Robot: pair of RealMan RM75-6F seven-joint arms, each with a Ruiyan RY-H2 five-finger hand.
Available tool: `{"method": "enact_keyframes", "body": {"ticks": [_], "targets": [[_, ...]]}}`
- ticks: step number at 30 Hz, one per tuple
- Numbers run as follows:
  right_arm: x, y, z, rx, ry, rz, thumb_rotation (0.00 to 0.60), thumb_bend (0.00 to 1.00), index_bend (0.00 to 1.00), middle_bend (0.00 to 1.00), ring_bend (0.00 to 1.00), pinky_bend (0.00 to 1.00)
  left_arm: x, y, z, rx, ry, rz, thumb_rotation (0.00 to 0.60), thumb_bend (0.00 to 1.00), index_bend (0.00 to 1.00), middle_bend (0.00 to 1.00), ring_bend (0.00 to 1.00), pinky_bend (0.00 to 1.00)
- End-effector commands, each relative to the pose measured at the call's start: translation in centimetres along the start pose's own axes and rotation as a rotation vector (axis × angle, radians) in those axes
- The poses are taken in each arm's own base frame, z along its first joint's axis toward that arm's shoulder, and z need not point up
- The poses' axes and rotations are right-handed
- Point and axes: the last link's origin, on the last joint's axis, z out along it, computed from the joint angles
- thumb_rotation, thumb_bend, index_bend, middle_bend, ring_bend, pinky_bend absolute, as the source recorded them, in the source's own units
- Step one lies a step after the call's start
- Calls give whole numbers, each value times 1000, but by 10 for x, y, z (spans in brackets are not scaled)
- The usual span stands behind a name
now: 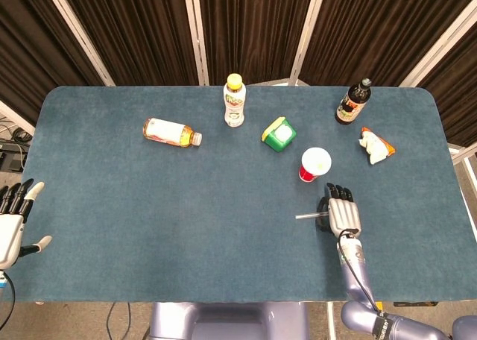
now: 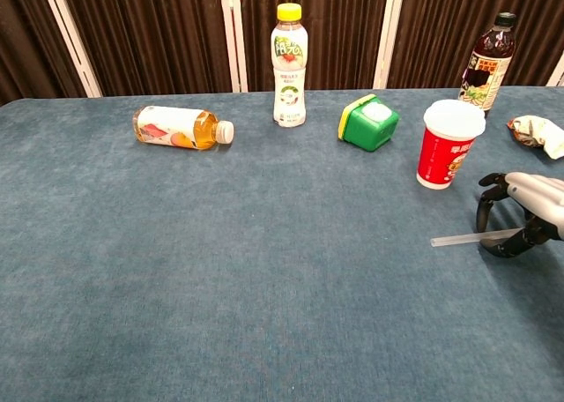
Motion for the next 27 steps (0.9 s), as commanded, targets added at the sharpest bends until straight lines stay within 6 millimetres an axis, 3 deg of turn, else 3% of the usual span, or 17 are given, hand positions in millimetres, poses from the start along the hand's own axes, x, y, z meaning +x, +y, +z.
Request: {"method": "enact_keyframes", "body": {"ticks": [1, 7, 19, 27], "targets": [[-1, 0, 0, -1, -3, -1, 600, 365, 511, 74, 0, 0, 0, 0, 0, 0, 0, 0, 600, 44, 0, 0, 0, 0], [-3, 1, 1, -5, -11, -3, 600, 446, 511, 73, 0, 0, 0, 0, 0, 0, 0, 1, 600, 45, 0, 0, 0, 0], [-1, 0, -1, 1, -5, 11, 600, 448, 511, 74, 0, 0, 0, 0, 0, -1, 0, 0, 600, 47, 0, 0, 0, 0], [21, 0, -15, -1, 57, 108, 600, 448, 511, 74, 0, 0, 0, 0, 0, -2, -1, -2, 600, 46, 0, 0, 0, 0]]}}
